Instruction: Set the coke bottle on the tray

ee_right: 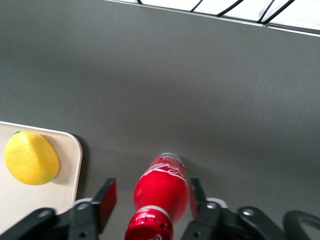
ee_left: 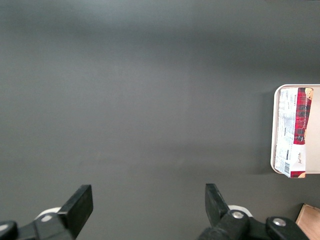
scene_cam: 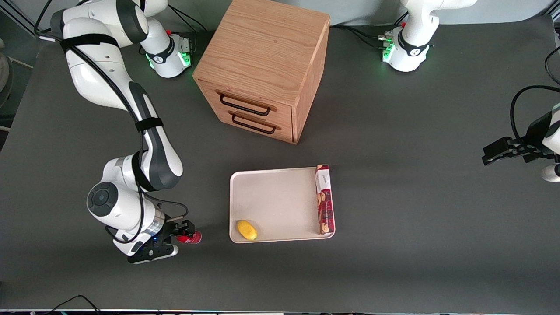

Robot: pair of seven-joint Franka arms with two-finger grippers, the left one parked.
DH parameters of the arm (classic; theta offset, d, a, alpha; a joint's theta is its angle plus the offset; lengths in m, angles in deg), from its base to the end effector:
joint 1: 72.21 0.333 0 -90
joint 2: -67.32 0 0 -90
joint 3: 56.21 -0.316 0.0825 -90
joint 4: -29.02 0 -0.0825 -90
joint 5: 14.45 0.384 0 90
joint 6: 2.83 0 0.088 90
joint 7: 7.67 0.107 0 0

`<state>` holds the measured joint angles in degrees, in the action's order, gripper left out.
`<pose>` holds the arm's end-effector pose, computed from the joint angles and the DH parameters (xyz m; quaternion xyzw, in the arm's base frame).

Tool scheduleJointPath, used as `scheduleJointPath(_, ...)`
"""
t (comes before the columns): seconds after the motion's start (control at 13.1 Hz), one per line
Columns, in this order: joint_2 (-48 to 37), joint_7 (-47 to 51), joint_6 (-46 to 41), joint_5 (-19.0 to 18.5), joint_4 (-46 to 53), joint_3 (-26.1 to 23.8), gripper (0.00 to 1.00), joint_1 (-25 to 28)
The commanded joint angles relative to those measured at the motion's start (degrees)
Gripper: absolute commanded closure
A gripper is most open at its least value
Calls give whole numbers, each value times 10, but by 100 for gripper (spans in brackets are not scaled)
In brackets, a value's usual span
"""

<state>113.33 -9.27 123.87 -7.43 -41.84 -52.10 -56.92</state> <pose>0.7510 0.1682 0.3038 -0.9916 -0.0918 -0.0841 0.0345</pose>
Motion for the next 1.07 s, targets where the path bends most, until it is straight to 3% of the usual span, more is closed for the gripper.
scheduleJointPath(0.0,12,-11,-2,-1,21,7,99,5)
scheduleJointPath(0.61,2,-14,-14,-3,22,8,100,5)
scheduleJointPath(0.68,0,-14,-18,-6,23,8,96,5)
scheduleJointPath(0.76,0,-15,-20,-34,23,8,39,5)
scheduleJointPath(0.84,-2,-17,-21,-58,24,6,4,4)
scheduleJointPath(0.99,-21,-21,-23,-58,24,5,0,4)
